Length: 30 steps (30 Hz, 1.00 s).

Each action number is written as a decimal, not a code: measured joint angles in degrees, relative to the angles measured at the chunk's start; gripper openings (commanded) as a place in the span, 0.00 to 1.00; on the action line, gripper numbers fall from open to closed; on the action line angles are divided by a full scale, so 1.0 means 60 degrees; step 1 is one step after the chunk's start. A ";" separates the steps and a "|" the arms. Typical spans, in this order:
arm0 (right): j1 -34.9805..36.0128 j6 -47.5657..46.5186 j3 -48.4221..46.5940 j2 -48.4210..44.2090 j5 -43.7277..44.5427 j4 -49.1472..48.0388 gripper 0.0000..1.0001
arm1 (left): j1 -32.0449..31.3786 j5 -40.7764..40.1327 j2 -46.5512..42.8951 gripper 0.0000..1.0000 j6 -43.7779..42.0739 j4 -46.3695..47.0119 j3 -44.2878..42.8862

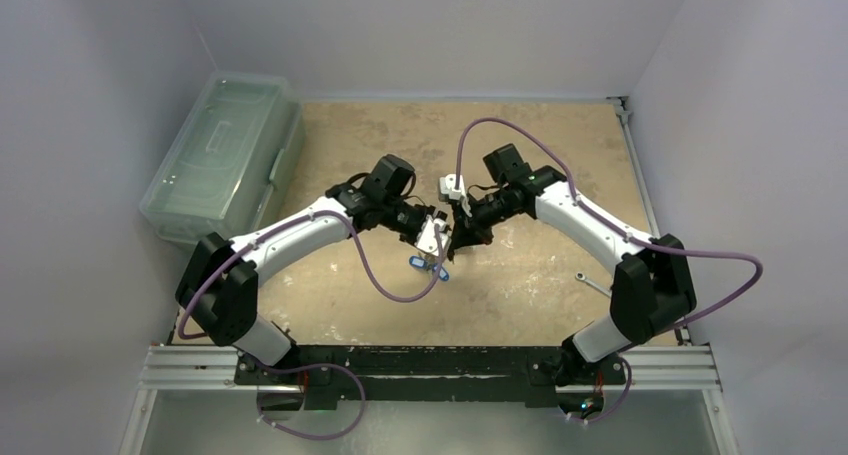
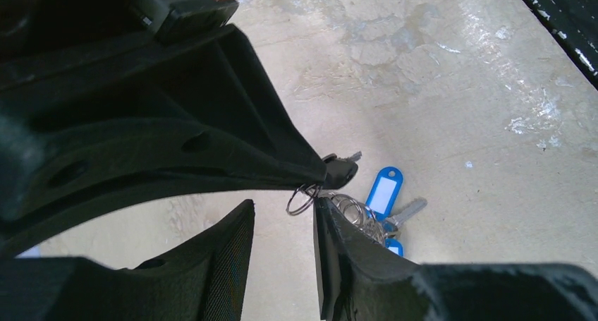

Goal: Remove the keys from the keyring

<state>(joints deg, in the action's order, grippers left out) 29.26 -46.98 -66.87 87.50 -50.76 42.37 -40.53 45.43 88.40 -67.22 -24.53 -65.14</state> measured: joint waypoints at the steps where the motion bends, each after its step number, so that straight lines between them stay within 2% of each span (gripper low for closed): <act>1: 0.0000 -0.0015 -0.0026 0.0022 -0.0015 0.0022 0.00 | -0.0029 0.0015 0.0018 0.32 -0.0044 -0.0022 0.0000; 9: 0.0000 -0.0109 -0.0171 0.0229 -0.0240 0.0266 0.00 | -0.0229 0.0055 0.0164 0.19 -0.0590 -0.0437 0.0000; 16: 0.0015 -0.0109 -0.0313 0.0251 -0.0317 0.0579 0.00 | -0.0415 -0.0124 0.0186 0.00 -0.1231 -0.1002 0.0000; 22: 0.0011 -0.0117 -0.0335 0.0331 -0.0481 0.0619 0.00 | -0.0561 -0.0291 0.0270 0.00 -0.0980 -0.0987 0.0000; 26: -0.0106 -0.0157 -0.0335 0.0364 -0.0681 0.0590 0.26 | -0.0375 -0.0157 0.0266 0.00 0.0182 -0.0699 0.0011; 30: -0.0743 -0.0200 -0.0335 0.0364 -0.1217 0.0506 0.34 | 0.0149 0.0266 0.0255 0.00 0.1701 0.0328 0.0251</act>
<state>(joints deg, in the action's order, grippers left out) 24.80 -48.18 -68.88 89.69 -58.06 45.41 -39.64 47.03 89.93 -57.01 -22.57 -63.64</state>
